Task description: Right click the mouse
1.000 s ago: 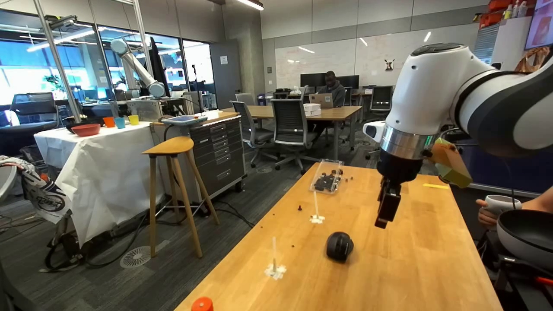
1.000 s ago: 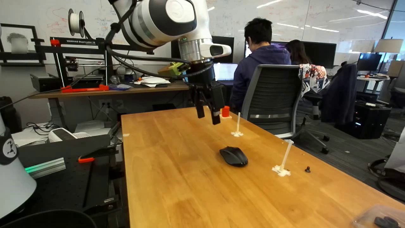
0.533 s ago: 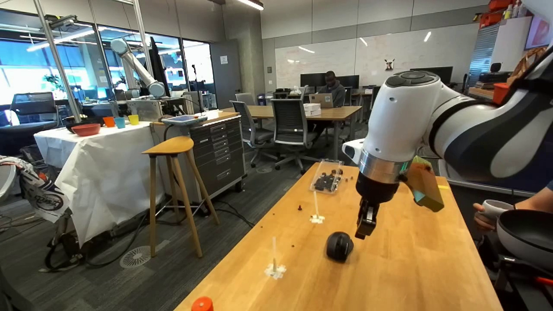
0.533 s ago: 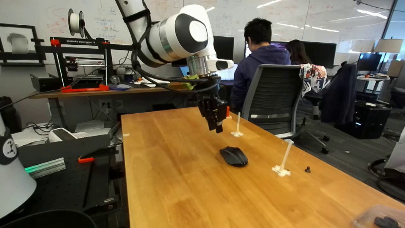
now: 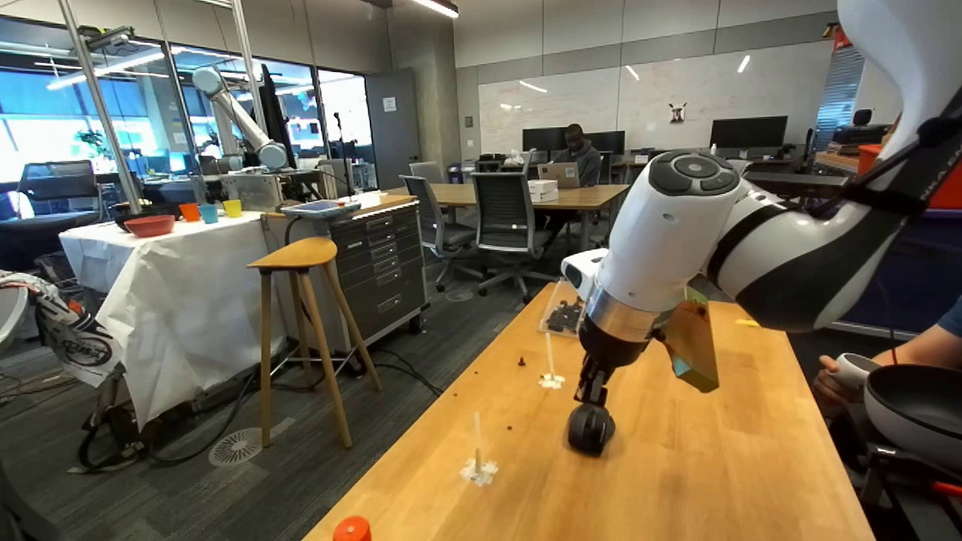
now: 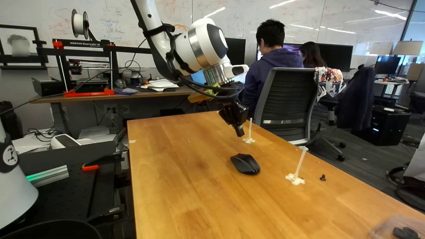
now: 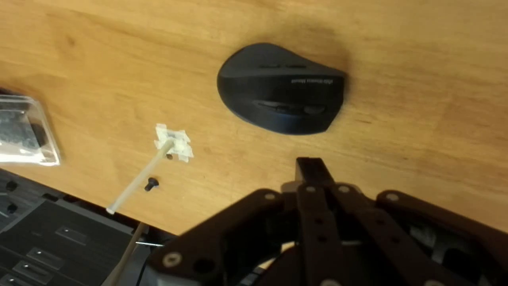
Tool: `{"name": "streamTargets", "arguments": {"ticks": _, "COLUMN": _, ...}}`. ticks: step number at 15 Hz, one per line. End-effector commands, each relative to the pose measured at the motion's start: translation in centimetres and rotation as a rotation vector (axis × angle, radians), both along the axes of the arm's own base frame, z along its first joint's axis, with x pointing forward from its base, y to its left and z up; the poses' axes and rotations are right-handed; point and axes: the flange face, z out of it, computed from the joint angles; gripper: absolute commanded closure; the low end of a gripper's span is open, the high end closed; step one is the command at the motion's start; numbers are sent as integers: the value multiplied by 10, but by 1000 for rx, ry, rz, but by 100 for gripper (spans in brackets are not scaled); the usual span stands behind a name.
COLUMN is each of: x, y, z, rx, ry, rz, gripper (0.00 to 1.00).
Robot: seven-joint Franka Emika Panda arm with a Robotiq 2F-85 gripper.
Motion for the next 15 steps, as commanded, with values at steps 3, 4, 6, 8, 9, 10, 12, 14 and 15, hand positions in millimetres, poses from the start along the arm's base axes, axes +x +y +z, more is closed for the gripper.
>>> {"name": "streamTargets", "arguments": {"ticks": 3, "x": 27, "y": 20, "z": -15, "rx": -21, "ry": -85, "rz": -6, "gripper": 100}}
{"name": "streamTargets", "arguments": {"ticks": 4, "x": 28, "y": 22, "z": -20, "rx": -18, "ry": -83, "rz": -11, "gripper": 100}}
{"name": "streamTargets", "arguments": {"ticks": 6, "x": 27, "y": 24, "z": -30, "rx": -14, "ry": -73, "rz": -23, "gripper": 100}}
{"name": "streamTargets", "arguments": {"ticks": 8, "x": 25, "y": 23, "z": -38, "rx": -8, "ry": -54, "rz": -38, "gripper": 100}}
{"name": "streamTargets", "arguments": {"ticks": 9, "x": 24, "y": 22, "z": -41, "rx": -9, "ry": -50, "rz": -41, "gripper": 100}}
{"name": "streamTargets", "arguments": {"ticks": 10, "x": 24, "y": 20, "z": -43, "rx": -10, "ry": -46, "rz": -44, "gripper": 100}}
{"name": "streamTargets", "arguments": {"ticks": 12, "x": 22, "y": 18, "z": -48, "rx": -14, "ry": -39, "rz": -47, "gripper": 100}}
{"name": "streamTargets", "arguments": {"ticks": 14, "x": 21, "y": 16, "z": -50, "rx": -14, "ry": -36, "rz": -51, "gripper": 100}}
{"name": "streamTargets", "arguments": {"ticks": 15, "x": 20, "y": 16, "z": -51, "rx": -15, "ry": -37, "rz": -51, "gripper": 100}}
